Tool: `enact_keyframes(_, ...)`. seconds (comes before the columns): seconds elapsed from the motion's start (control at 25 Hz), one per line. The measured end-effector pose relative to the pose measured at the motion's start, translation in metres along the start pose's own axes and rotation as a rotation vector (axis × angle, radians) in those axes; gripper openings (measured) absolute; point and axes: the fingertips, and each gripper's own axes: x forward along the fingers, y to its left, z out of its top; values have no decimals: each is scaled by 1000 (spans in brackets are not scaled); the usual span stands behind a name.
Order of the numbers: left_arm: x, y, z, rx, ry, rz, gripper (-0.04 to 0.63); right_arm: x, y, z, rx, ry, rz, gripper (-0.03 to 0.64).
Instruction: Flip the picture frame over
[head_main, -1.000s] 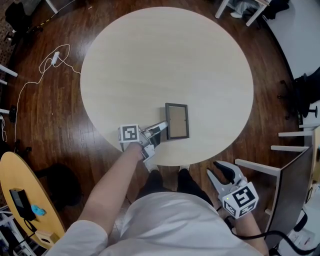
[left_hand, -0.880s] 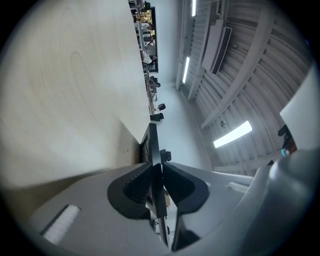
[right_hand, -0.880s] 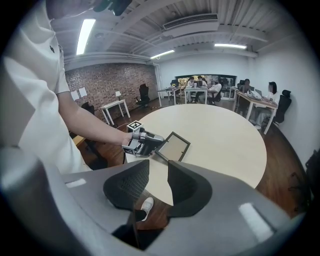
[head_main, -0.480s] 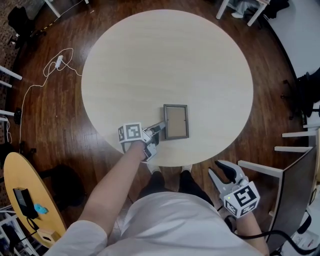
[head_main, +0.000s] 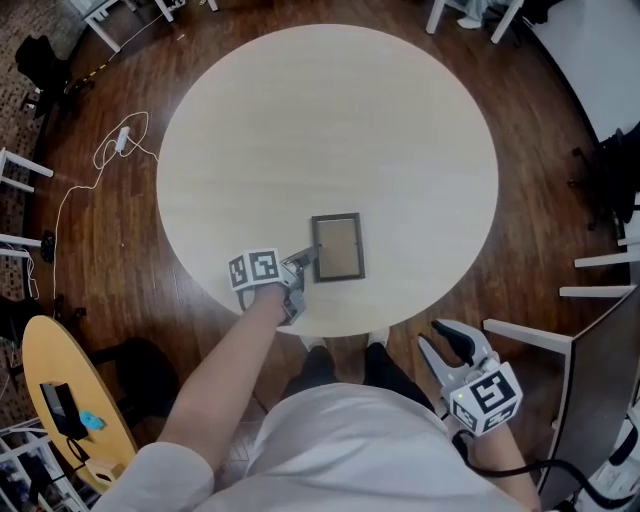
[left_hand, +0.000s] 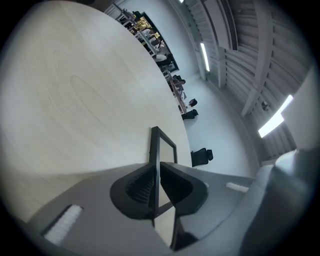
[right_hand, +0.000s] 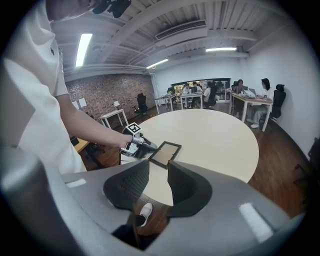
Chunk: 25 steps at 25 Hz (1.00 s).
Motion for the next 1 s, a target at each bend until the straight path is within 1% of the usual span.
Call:
enact_keyframes(0.16, -2, 6, 1, 6, -14, 50, 38, -4, -11, -8, 4, -8, 23, 120)
enact_keyframes(0.4, -7, 10, 1, 9, -53, 99, 48, -9, -28, -12, -16, -14, 78, 118)
enact_keyframes(0.48, -12, 9, 0, 10, -76, 123, 48, -10, -34, -13, -25, -19, 100, 118)
enact_keyframes(0.6, -27, -4, -5, 25, -129, 141, 47, -13, -42, -15, -41, -24, 141, 118)
enact_keyframes(0.72, -49, -26, -21, 81, -165, 148, 46, -12, -48, -14, -64, -33, 184, 115)
enact_keyframes(0.8, -64, -43, -35, 118, -182, 131, 46, -6, -50, -14, -84, -38, 214, 115)
enact_keyframes(1.0, -102, -86, -79, 274, -160, 87, 46, 5, -28, -8, -139, -76, 258, 115)
